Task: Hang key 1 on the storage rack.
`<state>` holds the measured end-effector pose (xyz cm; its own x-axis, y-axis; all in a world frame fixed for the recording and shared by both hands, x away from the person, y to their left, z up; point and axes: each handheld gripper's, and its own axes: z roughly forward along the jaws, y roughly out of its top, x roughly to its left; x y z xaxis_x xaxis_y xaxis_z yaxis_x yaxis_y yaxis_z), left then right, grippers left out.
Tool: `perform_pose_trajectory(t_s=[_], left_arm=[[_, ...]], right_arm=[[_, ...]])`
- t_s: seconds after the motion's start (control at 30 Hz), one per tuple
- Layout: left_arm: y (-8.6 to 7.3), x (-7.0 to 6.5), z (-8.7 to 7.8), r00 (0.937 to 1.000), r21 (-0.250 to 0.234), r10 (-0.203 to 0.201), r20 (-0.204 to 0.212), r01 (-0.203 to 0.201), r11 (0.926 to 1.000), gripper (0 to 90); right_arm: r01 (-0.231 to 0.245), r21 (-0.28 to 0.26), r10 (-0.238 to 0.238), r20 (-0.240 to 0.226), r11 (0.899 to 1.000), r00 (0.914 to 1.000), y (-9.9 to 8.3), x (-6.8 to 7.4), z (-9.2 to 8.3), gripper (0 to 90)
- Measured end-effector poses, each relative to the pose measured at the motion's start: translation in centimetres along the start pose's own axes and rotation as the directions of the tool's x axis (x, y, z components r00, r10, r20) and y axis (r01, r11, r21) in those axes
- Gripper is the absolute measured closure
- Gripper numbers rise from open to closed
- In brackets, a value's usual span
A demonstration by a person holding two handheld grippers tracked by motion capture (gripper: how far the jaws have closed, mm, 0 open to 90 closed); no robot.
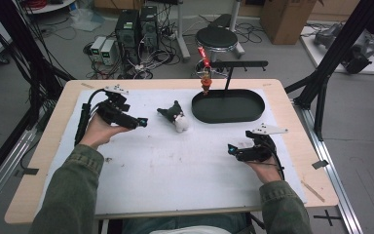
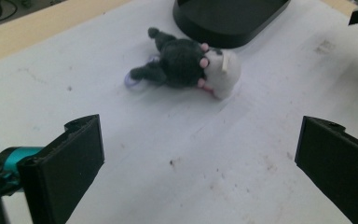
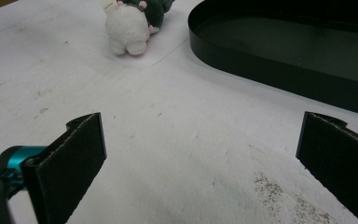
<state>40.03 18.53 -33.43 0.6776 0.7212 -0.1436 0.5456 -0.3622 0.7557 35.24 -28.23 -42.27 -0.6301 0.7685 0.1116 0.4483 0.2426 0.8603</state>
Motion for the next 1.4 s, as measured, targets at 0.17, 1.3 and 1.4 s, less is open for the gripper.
perform_pose_trajectory(t_s=[0.17,1.3,1.4], left_arm=[[-2.0,0.1,-1.0,0.9999,0.012,-0.011,-0.009,0.011,0.9999,1.7],[-11.7,1.0,-5.1,0.9891,0.017,-0.138,-0.052,0.139,0.9901,1.7],[-12.5,0.8,-5.3,0.9886,0.007,-0.137,-0.061,0.138,0.9904,1.7]], right_arm=[[0.008,0.003,-0.008,0.001,1.0,1.0,0.0,0.0,0.1,0.4],[0.012,0.039,-0.012,0.0,0.999,0.9999,-0.1,0.2,0.4,0.4],[0.017,0.033,-0.017,-0.008,0.999,0.9998,0.0,0.3,0.3,0.4]])
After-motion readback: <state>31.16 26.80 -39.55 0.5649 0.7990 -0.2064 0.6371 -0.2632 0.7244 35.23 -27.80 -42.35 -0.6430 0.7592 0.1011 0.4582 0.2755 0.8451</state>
